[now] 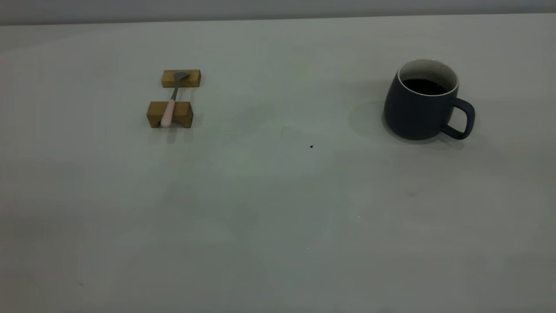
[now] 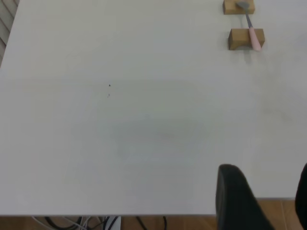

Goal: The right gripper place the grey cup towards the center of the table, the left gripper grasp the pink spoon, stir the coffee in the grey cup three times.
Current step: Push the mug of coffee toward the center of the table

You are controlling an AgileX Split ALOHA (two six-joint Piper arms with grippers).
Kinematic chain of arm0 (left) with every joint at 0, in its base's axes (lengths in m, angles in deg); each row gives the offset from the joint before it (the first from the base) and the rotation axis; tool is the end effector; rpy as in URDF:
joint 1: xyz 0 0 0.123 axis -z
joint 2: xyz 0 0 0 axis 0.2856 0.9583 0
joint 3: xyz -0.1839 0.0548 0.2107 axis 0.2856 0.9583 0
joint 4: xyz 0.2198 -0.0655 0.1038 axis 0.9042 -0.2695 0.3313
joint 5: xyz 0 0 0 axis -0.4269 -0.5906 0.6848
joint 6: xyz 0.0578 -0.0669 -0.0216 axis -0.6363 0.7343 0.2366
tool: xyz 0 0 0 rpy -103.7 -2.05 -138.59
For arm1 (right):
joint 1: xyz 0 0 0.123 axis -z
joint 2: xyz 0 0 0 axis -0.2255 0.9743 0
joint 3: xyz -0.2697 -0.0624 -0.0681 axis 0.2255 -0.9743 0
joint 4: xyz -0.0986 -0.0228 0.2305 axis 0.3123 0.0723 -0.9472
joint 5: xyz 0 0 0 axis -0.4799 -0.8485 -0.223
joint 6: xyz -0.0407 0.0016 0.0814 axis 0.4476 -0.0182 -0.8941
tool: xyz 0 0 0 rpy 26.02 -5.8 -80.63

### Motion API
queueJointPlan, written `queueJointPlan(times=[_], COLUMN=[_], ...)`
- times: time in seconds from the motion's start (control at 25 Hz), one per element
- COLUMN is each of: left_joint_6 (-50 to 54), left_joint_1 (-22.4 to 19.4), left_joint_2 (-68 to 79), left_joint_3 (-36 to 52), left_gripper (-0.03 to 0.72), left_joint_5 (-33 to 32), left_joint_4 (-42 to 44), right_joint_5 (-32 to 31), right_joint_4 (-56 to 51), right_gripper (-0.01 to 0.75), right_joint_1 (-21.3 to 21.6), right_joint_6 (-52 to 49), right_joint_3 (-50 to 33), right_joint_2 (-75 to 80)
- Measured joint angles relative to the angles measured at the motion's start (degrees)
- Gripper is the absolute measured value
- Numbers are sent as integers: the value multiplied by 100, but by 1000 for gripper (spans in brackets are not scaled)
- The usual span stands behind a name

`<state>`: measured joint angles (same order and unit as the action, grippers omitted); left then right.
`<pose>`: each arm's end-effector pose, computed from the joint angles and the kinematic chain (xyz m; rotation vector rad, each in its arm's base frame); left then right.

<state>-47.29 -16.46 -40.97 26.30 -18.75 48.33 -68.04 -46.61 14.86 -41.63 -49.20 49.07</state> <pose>-0.0093 0.0026 0.2682 -0.0006 2.1067 0.0365 0.0710 0.0012 0.2871 -0.0659 2.4028 -0.0032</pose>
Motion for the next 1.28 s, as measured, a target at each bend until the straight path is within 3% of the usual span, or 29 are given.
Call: queueJointPlan(times=[0.12,0.24,0.8,1.04,1.28], left_joint_6=[0,0,31,31,31], left_joint_1=[0,0,0,0,0], left_joint_2=[0,0,0,0,0], left_joint_3=[0,0,0,0,0], left_gripper=[382,382,382,382,382], left_joint_5=[0,0,0,0,0], left_joint_4=[0,0,0,0,0], right_joint_5=[473,852,1884,2167,2264], right_joint_4=[5,-192,-1977,-1673,-1174], right_gripper=[644,701,700,696,689], right_joint_1=[0,0,-110,-540,-590], right_joint_6=[252,644,3198,3615,3874], right_joint_3=[210,436,1681,2506,3195], right_joint_2=[1186,2270,6472,7805,8842])
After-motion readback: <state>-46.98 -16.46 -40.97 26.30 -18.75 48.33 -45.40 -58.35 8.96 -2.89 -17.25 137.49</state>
